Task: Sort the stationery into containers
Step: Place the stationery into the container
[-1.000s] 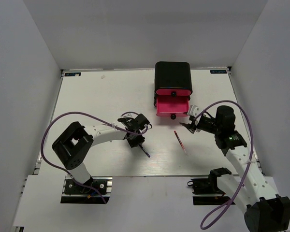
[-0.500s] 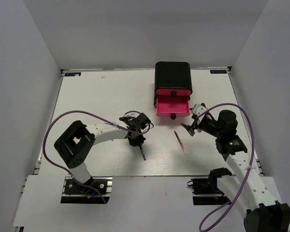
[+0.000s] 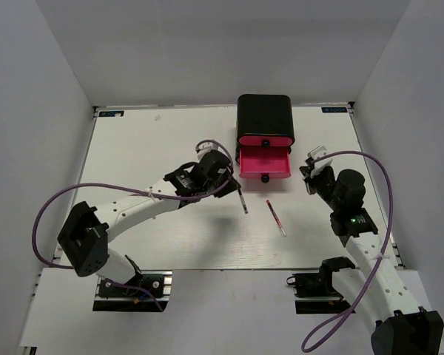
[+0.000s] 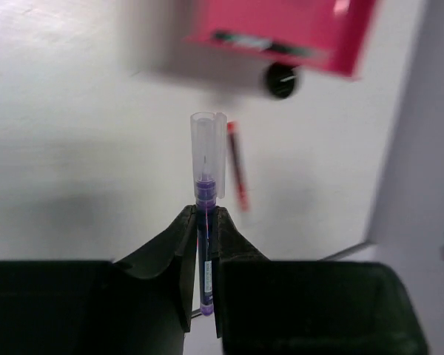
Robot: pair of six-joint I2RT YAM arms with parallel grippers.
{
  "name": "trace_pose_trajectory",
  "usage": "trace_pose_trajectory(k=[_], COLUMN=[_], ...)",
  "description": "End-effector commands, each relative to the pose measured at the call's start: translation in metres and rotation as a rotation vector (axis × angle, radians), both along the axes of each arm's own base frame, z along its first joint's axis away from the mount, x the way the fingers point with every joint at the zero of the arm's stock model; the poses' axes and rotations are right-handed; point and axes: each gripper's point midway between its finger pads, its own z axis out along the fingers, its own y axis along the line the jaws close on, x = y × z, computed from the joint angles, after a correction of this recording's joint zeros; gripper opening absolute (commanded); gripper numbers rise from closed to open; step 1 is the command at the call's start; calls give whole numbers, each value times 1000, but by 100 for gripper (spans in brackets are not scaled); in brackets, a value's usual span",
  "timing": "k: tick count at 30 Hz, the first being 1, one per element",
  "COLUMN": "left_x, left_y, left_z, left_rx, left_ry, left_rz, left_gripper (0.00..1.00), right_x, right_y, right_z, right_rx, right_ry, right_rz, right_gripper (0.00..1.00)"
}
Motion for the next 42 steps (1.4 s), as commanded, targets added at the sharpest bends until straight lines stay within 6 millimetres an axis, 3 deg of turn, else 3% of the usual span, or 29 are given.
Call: trace_pose_trajectory(k=[1,3,4,5,10,12,14,15,17,27,34,35,38,39,42], left_x=[30,44,52,61,92,104,116,119,125,141,152,153,154,153,150], left_y=[-34,-51,-60,-67,-87,-89,-91,-92,-92,-86,-95,-94,-95,-94,-93], left_z=[56,76,68,82,83,70,76,60,63,34,22,22,26,24,34], left_rx=[-225,-307,-316,-349,-430,-411,-413,-376,-395,-370,-343,-341,-350,-340,-353], left_ry=[-102,-122,-99,-111,-76,-78,-86,-68,-69,-57,-50,-56,-60,-56,-54], left_rz=[63,88,119,138,311,366,418,436,474,607,637,643,642,643,636], left_gripper=[0,0,0,0,0,0,0,0,0,0,0,2,27,38,51], right_x=[13,16,17,18,18,18,18,18,17,17,16,15,13,13,8], right_y=[-22,-35,-39,-41,-50,-52,-62,-63,-65,-66,-59,-58,-52,-47,-35], right_z=[24,26,26,29,30,32,33,35,35,32,28,27,26,22,16], right_rx=[71,97,99,115,123,132,131,136,137,146,146,145,141,138,122], right_ry=[-69,-73,-74,-83,-96,-103,-114,-121,-122,-111,-94,-90,-77,-65,-38], right_rz=[-157,-237,-256,-271,-317,-325,-370,-375,-383,-383,-339,-334,-293,-267,-189], right_gripper=[0,0,0,0,0,0,0,0,0,0,0,0,4,12,29])
